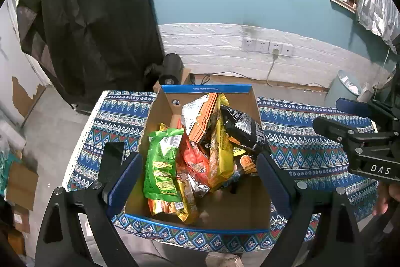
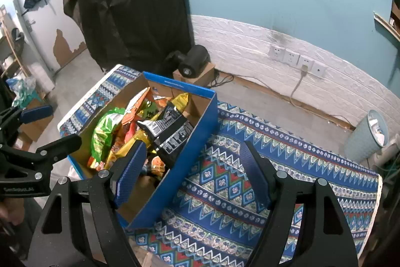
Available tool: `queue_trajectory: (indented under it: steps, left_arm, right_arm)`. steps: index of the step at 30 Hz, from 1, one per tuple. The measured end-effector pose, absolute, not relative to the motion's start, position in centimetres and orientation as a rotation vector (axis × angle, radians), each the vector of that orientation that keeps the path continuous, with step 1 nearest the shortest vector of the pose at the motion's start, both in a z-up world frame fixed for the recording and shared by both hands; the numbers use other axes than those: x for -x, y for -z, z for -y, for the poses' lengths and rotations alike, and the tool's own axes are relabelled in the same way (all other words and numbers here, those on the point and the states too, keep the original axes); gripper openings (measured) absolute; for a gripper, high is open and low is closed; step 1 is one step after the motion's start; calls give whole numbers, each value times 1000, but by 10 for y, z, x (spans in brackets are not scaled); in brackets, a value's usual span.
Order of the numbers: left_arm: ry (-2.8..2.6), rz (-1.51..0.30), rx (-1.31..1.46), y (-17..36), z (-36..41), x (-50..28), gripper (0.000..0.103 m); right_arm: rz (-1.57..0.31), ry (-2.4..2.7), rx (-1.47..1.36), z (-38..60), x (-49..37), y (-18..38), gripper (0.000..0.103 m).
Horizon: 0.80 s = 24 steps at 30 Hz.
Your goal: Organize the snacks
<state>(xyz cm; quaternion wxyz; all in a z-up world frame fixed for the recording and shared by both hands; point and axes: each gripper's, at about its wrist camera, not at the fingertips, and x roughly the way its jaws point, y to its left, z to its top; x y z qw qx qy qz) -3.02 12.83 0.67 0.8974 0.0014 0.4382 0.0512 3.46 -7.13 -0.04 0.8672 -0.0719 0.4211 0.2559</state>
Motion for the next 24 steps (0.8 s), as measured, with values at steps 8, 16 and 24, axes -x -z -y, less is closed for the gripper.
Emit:
queue_trajectory:
  steps: [8,16,24]
  left_arm:
    - [-106,-908,0,-7,-128,30,93]
    - [-110,-906,-2,-8,-129,31,93]
    - [-111,-906,-4,-8,-129,31,93]
  right_arm:
    - [-881,-536,151,72,-34,1,76]
    - [-883,-533,153,72,-35,1,76]
    - [-882,-533,153,72,-35,0,76]
